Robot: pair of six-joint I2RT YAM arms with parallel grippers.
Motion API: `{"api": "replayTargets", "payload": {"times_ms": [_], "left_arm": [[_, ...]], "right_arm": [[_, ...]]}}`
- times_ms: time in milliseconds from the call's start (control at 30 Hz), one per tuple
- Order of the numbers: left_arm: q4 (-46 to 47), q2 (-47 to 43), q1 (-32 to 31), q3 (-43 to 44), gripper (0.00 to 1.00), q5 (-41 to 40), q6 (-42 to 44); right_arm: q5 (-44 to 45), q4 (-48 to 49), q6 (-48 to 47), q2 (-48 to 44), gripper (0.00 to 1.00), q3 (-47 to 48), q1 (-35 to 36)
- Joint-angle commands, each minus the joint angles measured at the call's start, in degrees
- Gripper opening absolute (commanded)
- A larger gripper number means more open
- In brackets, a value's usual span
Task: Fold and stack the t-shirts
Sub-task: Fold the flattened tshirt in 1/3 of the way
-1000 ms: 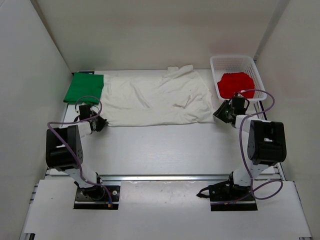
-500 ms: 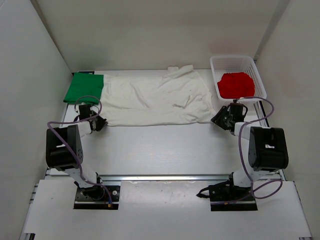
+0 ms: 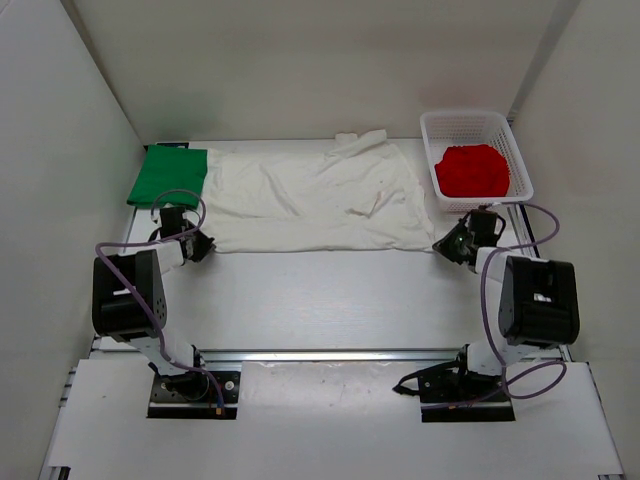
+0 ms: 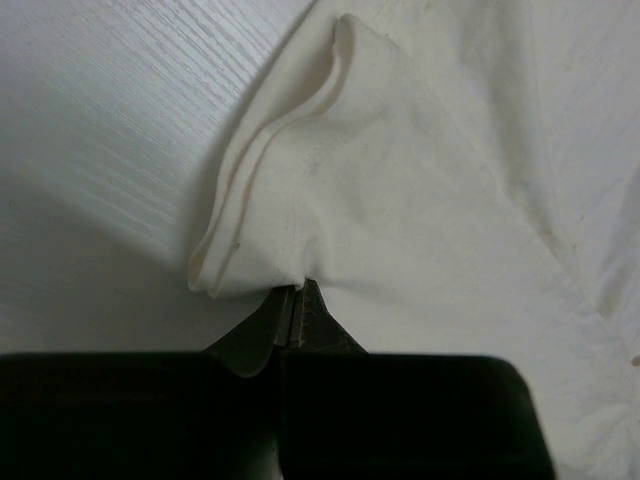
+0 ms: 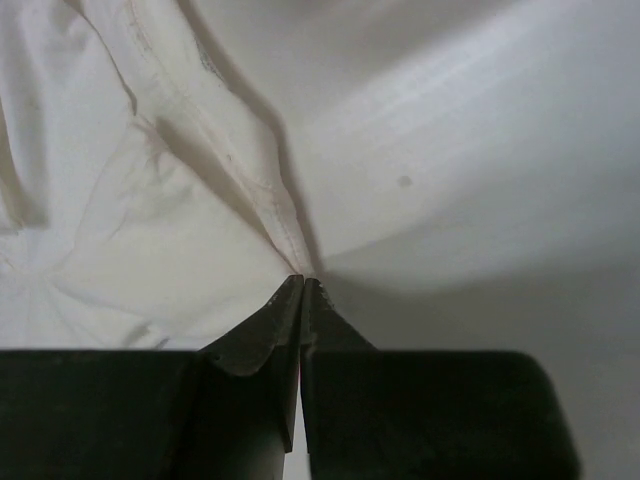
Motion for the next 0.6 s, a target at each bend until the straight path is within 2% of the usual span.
{"api": "replayTargets", "payload": {"times_ms": [0, 333, 400, 500, 567], "left_arm": [[-2.64, -3.18, 0.34, 1.01, 0.0, -0.98, 1.48], [-10.46, -14.59, 3.85, -4.08, 0.0, -0.01, 6.14], [-11.7, -19.33, 2.98, -6.72, 0.0, -1.67, 7.19], [-12.06, -25.14, 4.63, -15.14, 0.0, 3.04, 5.97], [-12.32, -28.13, 5.34, -19.62, 0.08, 4.03, 5.35]], "right_arm": [[0.86, -0.38, 2.76, -7.59, 0.0, -5.43, -2.52], [1.3, -5.74, 5.84, -25.16, 0.0, -18.18, -7.18], [-0.1, -7.23, 6.9, -28.6, 0.0, -21.86, -8.42], [-0.98, -12.93, 6.99, -37.81, 0.0, -25.12, -11.75], [0.76, -16.18, 7.33, -42.73, 0.0, -25.92, -11.84]]}}
